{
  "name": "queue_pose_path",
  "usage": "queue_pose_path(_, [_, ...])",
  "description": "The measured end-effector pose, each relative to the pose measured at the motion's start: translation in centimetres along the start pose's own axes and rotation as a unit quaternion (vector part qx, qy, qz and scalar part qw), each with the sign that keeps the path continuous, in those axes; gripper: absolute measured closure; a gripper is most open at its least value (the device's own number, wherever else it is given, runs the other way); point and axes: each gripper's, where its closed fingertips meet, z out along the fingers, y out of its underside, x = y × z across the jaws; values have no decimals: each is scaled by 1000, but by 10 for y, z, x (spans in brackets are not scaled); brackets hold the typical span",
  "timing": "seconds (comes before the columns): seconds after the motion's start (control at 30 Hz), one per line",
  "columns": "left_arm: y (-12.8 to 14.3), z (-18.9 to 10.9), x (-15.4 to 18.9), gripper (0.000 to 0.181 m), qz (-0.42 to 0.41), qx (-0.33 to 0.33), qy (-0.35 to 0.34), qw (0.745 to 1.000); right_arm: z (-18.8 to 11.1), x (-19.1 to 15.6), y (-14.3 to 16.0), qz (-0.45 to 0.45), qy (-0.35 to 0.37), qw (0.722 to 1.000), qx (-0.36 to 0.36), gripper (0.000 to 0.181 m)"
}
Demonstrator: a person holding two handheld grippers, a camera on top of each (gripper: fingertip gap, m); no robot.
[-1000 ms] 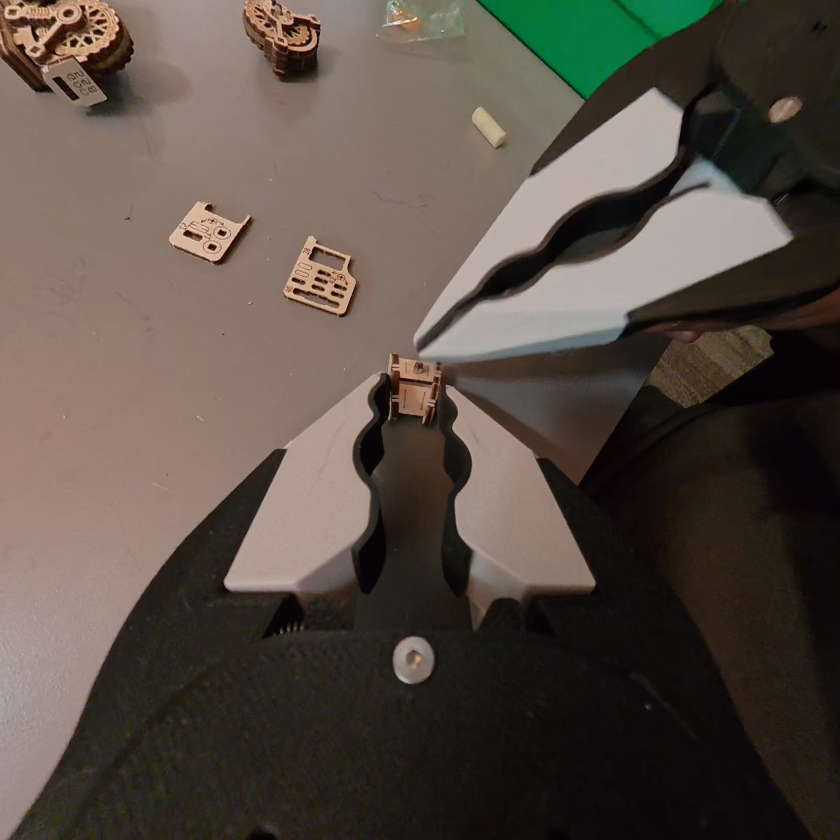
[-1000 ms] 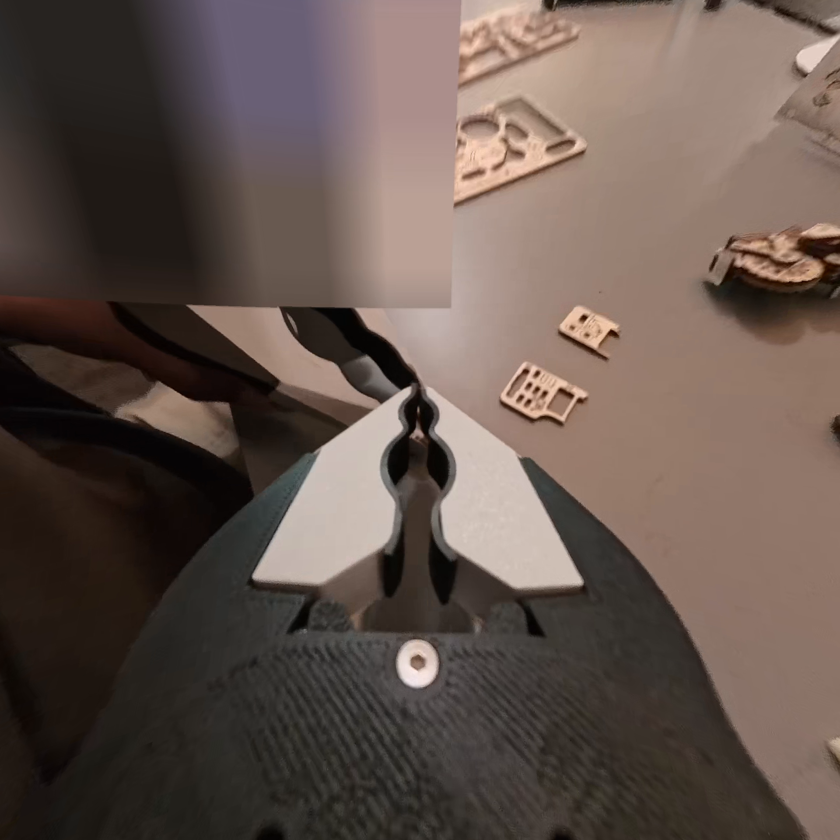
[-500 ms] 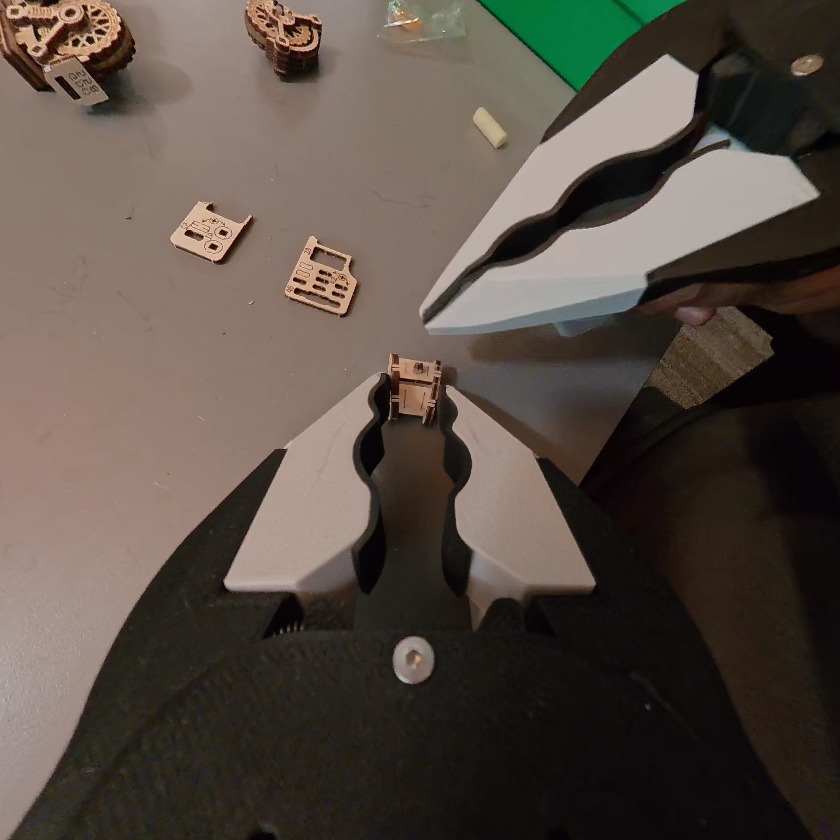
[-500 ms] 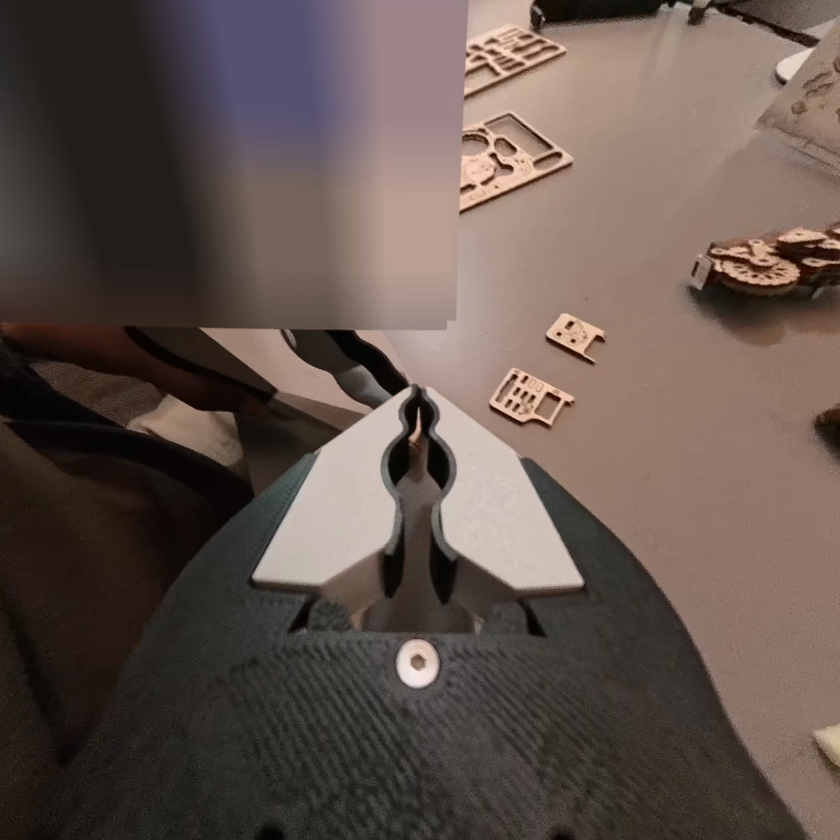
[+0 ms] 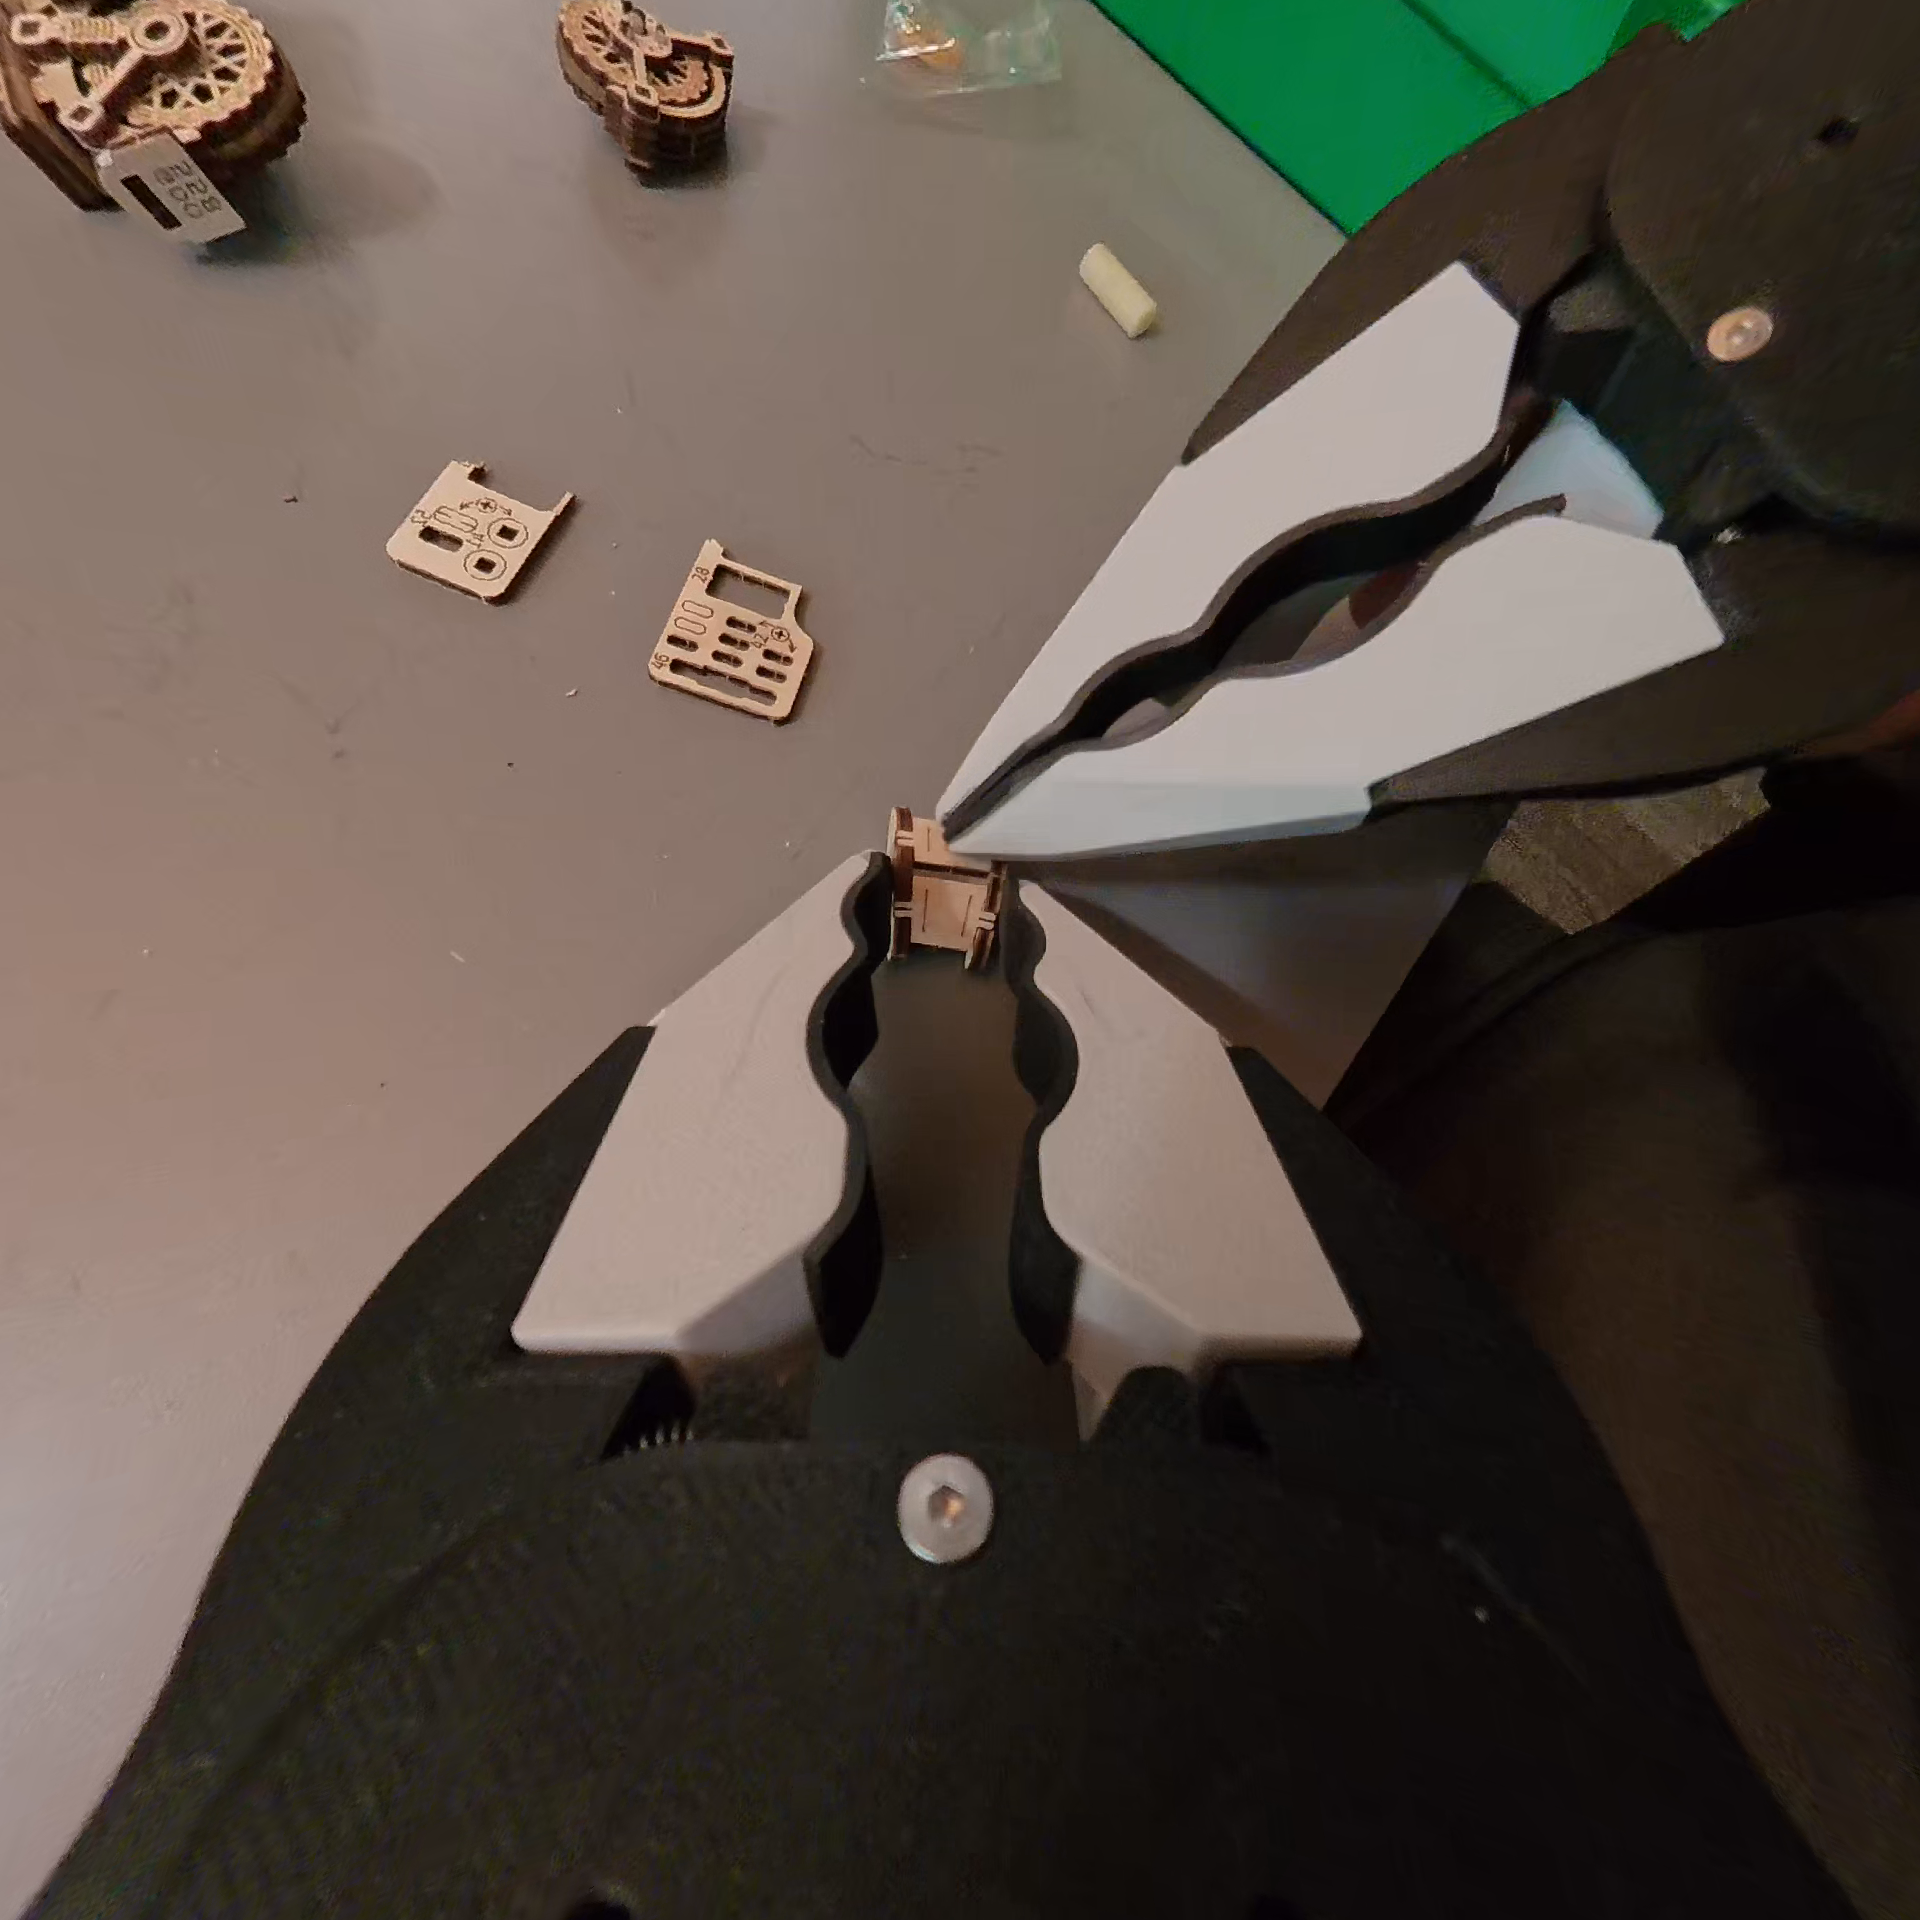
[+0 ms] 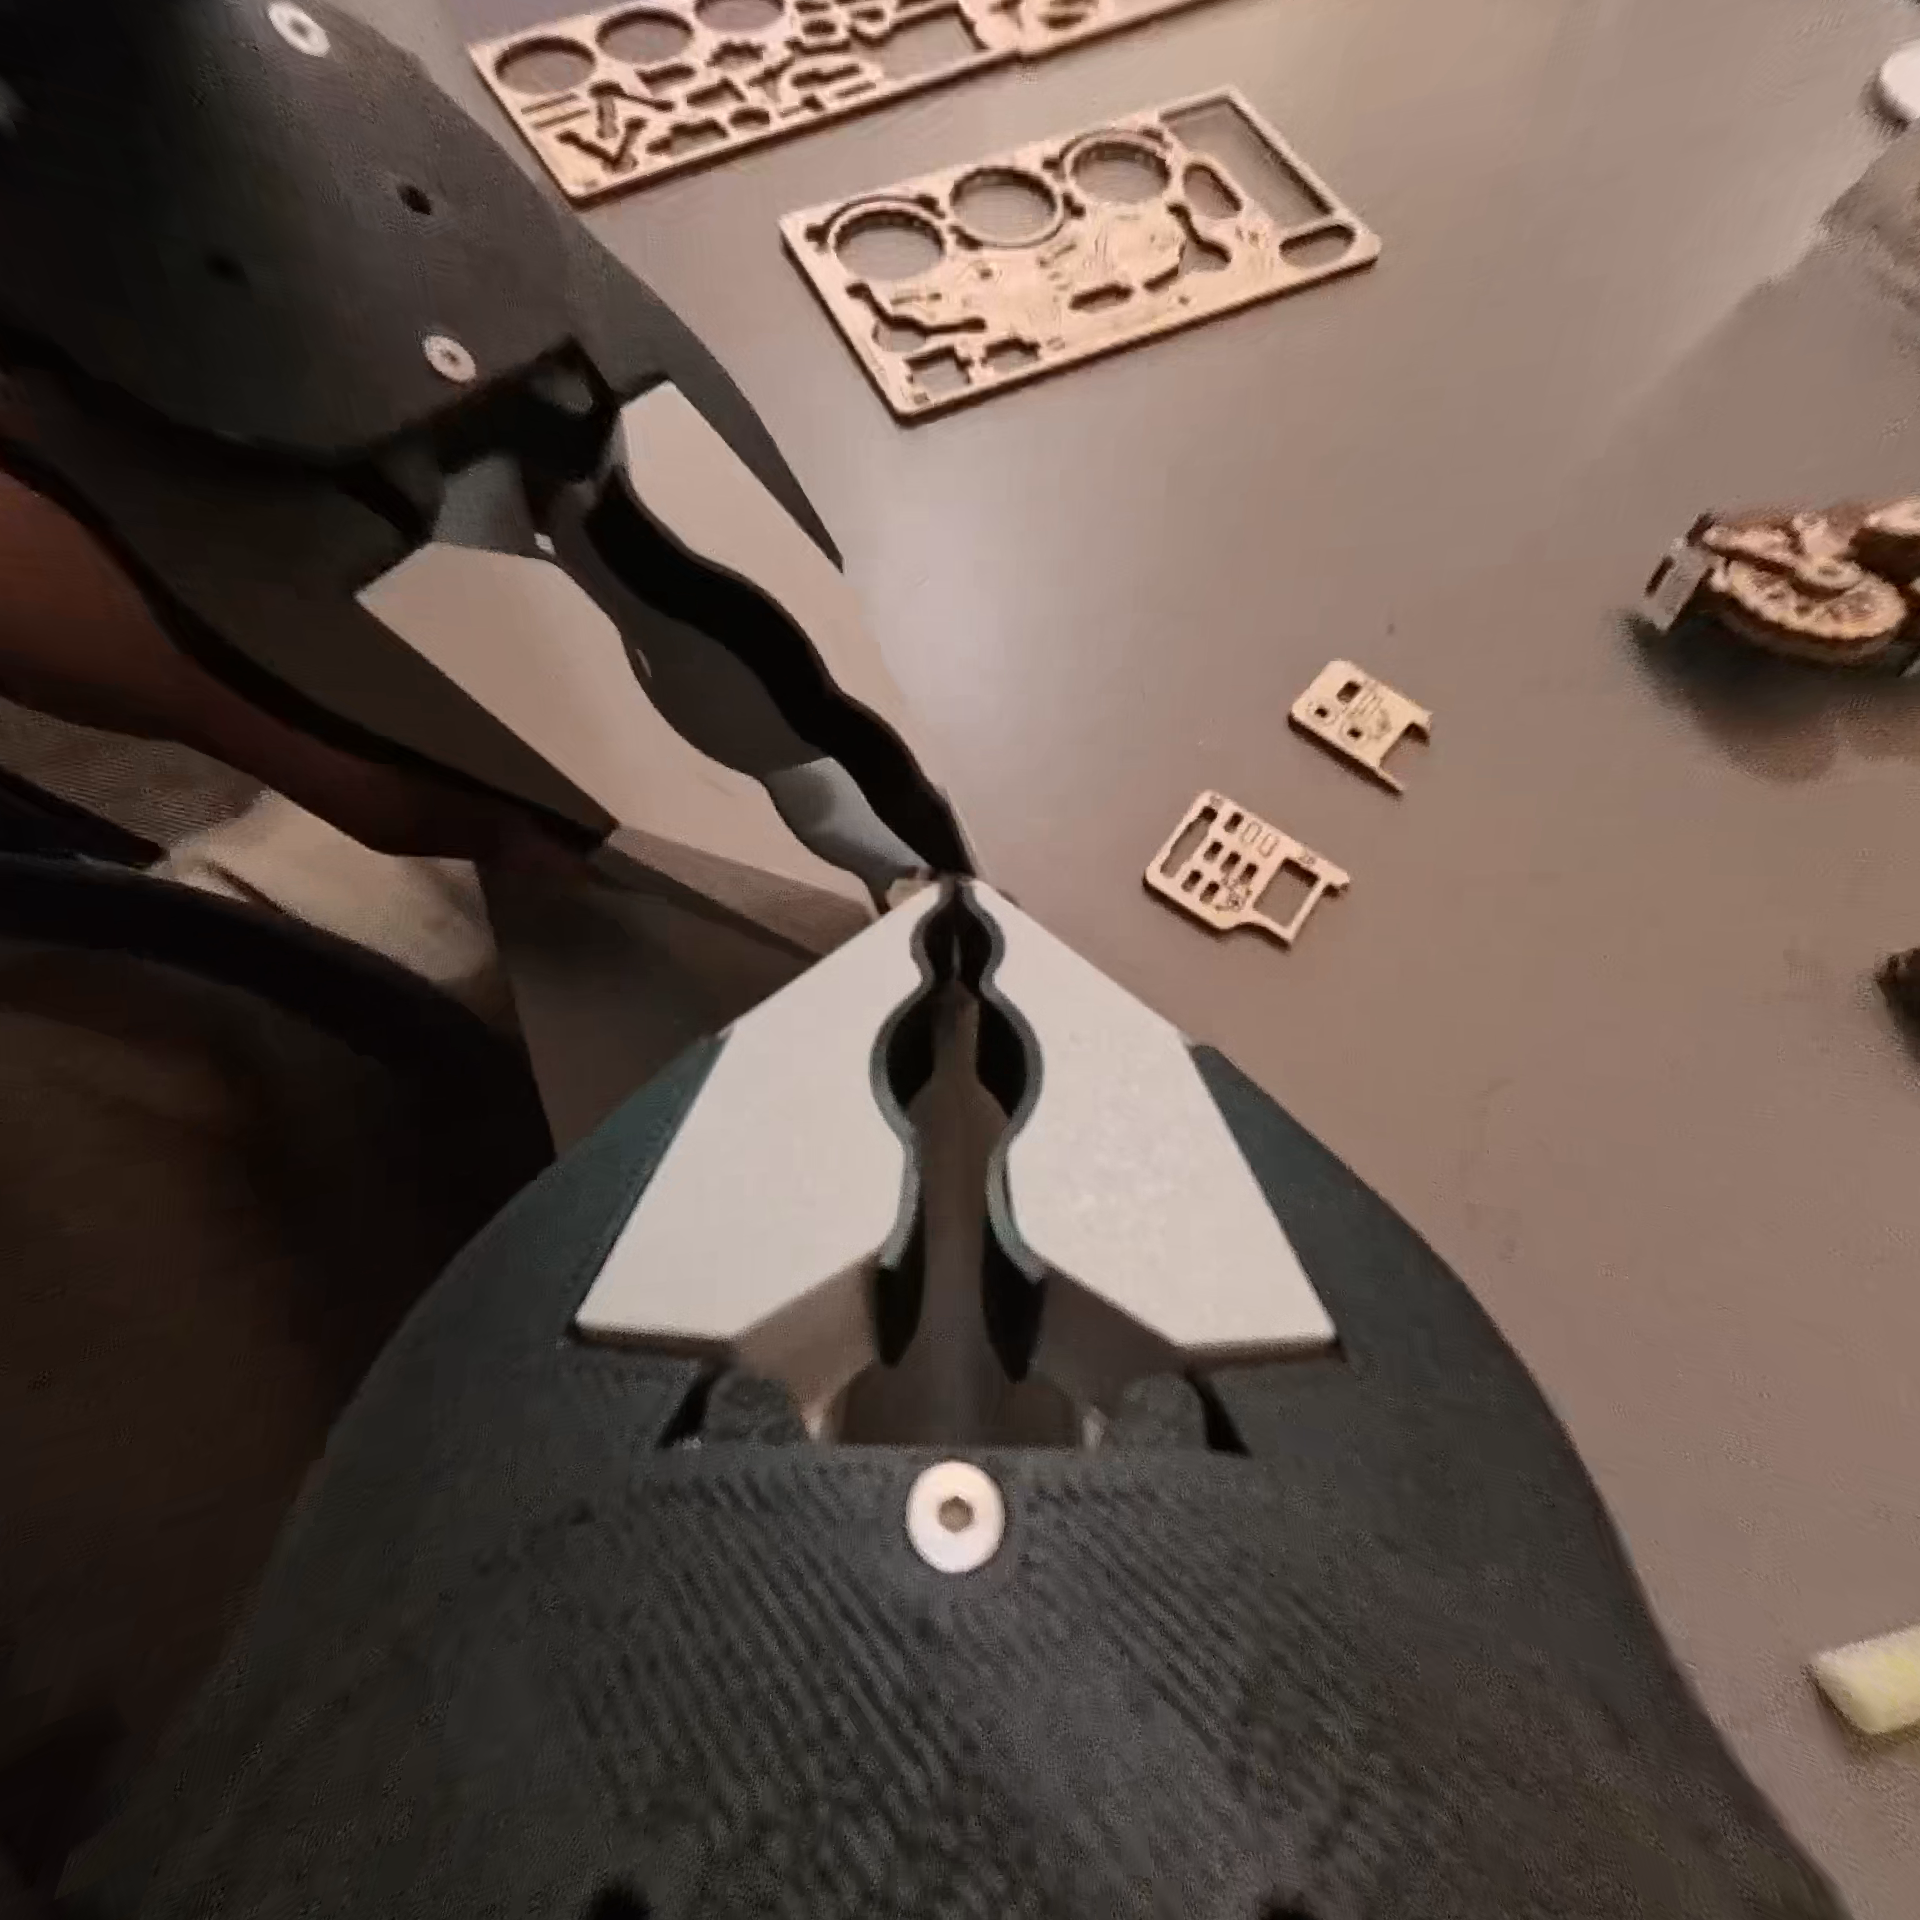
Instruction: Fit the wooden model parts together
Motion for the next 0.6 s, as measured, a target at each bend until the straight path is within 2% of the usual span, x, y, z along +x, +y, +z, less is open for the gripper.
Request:
queue_pose_path(0.1, [0,0,0,161,0,0,0,1000,-5,8,-6,7,14,1000,15,181])
queue_pose_path(0.17, [0,0,0,161,0,0,1,1000,-7,1,-13,13,-3,999,31,181])
queue_pose_path(0.33, [0,0,1,161,2,0,0,1000,-2,11,4,10,21,1000,-12,181])
queue_pose_path(0.47, [0,0,1,161,1,0,0,1000,-9,4,-12,36,-6,999,34,181])
queue_pose_path(0.6, [0,0,1,161,2,0,0,1000,-1,9,1,27,21,999,6,181])
